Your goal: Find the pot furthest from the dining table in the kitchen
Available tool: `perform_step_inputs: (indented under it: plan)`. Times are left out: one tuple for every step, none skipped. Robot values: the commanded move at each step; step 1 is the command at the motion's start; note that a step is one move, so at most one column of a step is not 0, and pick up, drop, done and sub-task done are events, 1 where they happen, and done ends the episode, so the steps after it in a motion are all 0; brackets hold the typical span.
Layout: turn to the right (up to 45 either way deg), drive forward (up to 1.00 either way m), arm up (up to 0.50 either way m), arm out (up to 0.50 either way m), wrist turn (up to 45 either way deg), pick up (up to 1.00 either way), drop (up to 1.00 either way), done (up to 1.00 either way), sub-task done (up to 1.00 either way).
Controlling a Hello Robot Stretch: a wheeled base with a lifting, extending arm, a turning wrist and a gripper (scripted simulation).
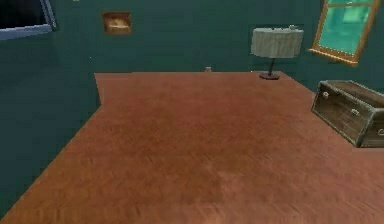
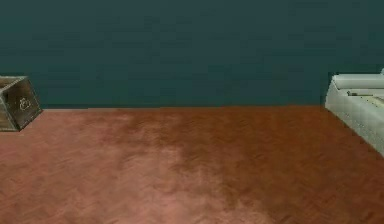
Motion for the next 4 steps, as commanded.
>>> perform_step_inputs:
  plan:
    - [-15.0,0.0,0.0,0.0,0.0,0.0,0.0,0.0,0.0]
    - [0.0,1.0,0.0,0.0,0.0,0.0,0.0,0.0,0.0]
    - [0.0,1.0,0.0,0.0,0.0,0.0,0.0,0.0,0.0]
    - [-3.0,0.0,0.0,0.0,0.0,0.0,0.0,0.0,0.0]
